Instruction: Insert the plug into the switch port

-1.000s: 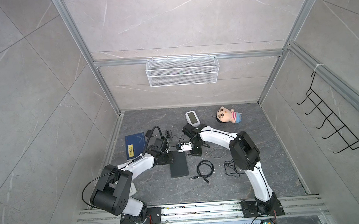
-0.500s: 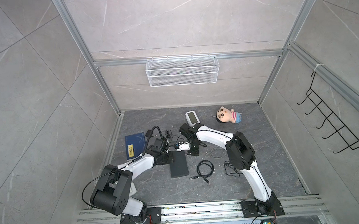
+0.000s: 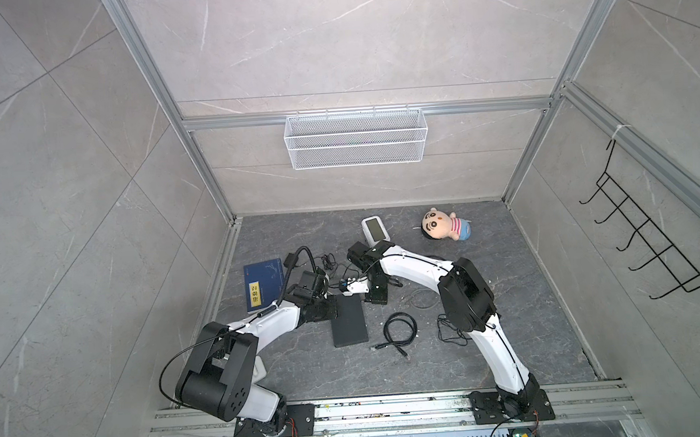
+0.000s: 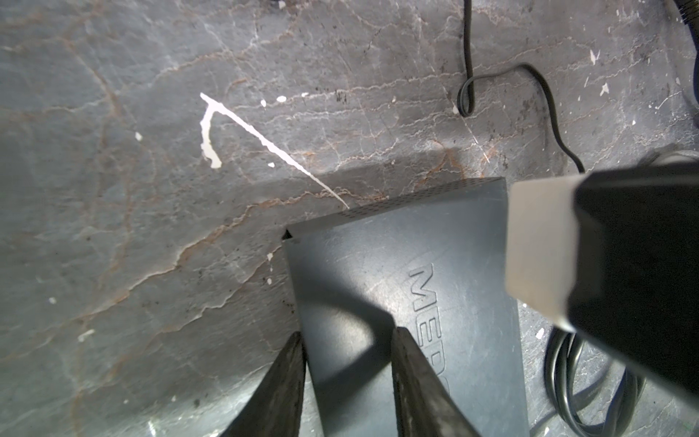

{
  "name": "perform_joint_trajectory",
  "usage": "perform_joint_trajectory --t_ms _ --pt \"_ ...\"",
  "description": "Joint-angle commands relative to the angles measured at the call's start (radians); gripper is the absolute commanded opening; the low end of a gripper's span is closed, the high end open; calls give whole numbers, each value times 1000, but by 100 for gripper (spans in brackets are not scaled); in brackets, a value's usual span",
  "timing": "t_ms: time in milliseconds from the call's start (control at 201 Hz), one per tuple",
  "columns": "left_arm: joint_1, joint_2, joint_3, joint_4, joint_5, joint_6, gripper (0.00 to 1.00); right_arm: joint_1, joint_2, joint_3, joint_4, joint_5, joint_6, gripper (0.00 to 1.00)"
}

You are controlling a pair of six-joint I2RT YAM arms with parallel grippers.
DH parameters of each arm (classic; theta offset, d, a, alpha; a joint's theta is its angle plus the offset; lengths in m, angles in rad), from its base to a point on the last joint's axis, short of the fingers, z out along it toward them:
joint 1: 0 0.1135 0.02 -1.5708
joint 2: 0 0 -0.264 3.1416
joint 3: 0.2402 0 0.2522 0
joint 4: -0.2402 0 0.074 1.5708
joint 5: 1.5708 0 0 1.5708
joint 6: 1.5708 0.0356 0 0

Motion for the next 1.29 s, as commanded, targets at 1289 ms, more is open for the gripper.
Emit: perform_joint_trajectory --t_ms 1289 --pt "-9 -104 27 -94 -1 78 39 -93 -149 -212 159 -198 20 0"
